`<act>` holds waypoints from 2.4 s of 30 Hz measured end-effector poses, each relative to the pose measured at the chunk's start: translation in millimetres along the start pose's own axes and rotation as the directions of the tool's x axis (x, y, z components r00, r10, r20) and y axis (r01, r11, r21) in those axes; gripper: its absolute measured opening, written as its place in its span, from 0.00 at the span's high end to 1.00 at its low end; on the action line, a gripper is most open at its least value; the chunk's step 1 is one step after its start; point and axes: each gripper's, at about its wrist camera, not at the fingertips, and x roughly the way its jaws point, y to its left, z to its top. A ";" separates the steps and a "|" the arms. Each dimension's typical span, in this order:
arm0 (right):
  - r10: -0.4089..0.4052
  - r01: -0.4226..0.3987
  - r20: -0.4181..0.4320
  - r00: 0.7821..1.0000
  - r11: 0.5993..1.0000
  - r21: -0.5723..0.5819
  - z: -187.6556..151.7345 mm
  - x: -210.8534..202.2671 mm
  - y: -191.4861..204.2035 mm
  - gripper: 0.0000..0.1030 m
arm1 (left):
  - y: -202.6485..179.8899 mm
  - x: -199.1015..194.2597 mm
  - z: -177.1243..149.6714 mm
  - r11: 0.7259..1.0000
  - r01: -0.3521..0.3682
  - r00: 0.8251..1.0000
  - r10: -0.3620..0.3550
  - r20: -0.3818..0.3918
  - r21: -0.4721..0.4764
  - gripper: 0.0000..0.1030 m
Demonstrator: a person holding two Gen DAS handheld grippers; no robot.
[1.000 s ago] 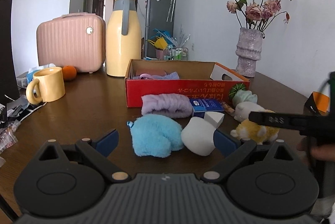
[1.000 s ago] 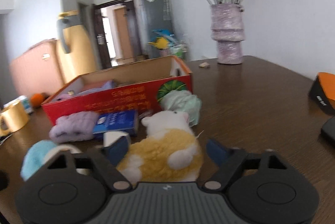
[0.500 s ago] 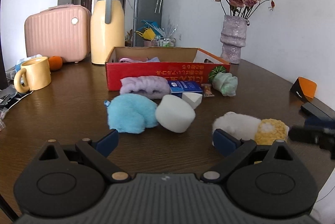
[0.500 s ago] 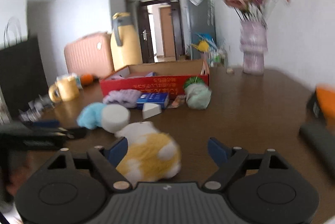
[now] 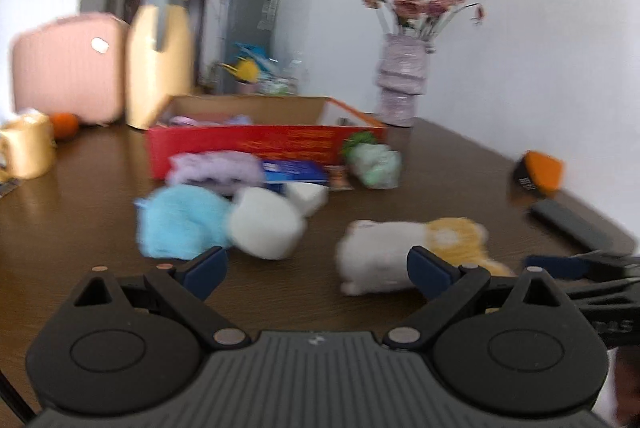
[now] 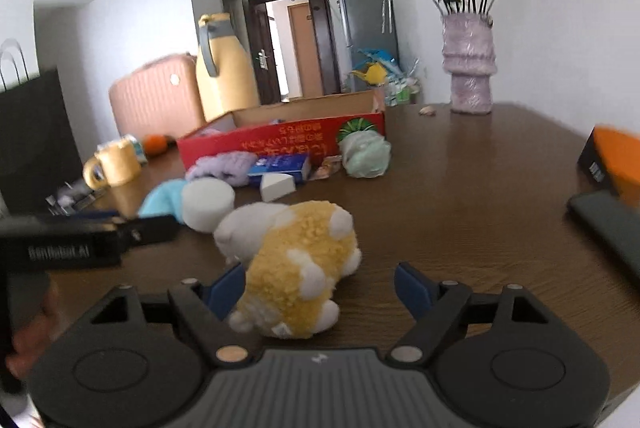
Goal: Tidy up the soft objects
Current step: 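Close both grippers on the yellow-and-white plush toy and lift, then lower the plush toy into the box and open both grippers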
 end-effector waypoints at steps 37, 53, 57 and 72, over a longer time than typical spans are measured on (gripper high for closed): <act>0.190 -0.190 0.056 0.980 0.982 -0.001 96.4 31.7 -3.3 0.65 | 14.1 48.2 90.8 0.971 0.192 0.981 -0.192 0.010 -0.145 0.56; 0.123 -0.121 -0.207 0.970 0.992 0.022 268.2 338.0 -69.5 0.65 | 104.5 357.3 221.8 0.962 0.035 0.962 -0.106 -0.251 -0.272 0.53; -0.128 0.094 -0.184 0.975 0.979 -0.184 253.1 362.0 -40.4 0.62 | 93.2 365.3 214.5 0.972 -0.056 0.971 0.000 -0.239 -0.227 0.50; -0.098 0.103 0.034 0.995 0.973 -0.205 298.0 191.5 -22.7 0.47 | 77.7 164.4 261.6 0.987 -0.146 0.989 0.143 0.045 0.071 0.25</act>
